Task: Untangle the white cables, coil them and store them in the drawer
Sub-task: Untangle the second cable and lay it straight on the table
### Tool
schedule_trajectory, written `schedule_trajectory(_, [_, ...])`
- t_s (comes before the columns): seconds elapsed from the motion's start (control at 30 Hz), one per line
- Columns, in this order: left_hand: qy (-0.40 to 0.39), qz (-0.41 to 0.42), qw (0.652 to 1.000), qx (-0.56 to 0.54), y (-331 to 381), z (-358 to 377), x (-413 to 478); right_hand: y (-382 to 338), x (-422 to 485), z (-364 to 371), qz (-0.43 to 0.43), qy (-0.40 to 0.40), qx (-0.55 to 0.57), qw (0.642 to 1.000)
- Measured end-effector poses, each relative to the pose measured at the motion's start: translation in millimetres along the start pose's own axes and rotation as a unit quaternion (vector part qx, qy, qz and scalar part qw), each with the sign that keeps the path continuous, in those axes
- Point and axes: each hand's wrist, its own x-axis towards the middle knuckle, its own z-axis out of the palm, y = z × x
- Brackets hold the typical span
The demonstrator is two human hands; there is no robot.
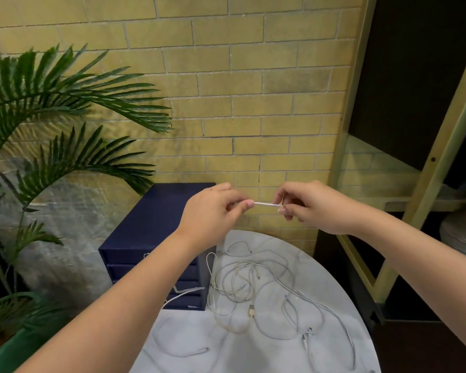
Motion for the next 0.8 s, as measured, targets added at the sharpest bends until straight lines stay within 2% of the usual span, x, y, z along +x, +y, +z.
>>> schedule_trajectory(0.13, [-0.039,-0.024,0.998,-0.037,-8,-3,0,8,-2,-4,-0.031,0.028,-0.08,0.996])
schedule_trajectory(0.23, [-0.064,-0.038,0.996,-0.052,-14,-2,0,11,-2,-8,-0.043,0.041,-0.085,0.995])
schedule_trajectory(0.4, [-0.085,-0.033,0.996,-0.009,-27,3,-3,8,-3,-7,0.029,-0.046,0.025,0.998])
schedule_trajectory(0.5, [-0.093,-0.014,0.995,0.022,-28,4,-5,9,-4,-6,0.039,-0.049,0.042,0.997])
schedule_trajectory(0.7, [-0.122,-0.012,0.99,0.065,-52,10,-30,28,-31,-5,0.063,-0.056,-0.049,0.995])
schedule_trajectory(0.8, [-0.161,-0.022,0.982,0.093,-69,26,-57,44,-50,13,0.088,-0.094,-0.08,0.988])
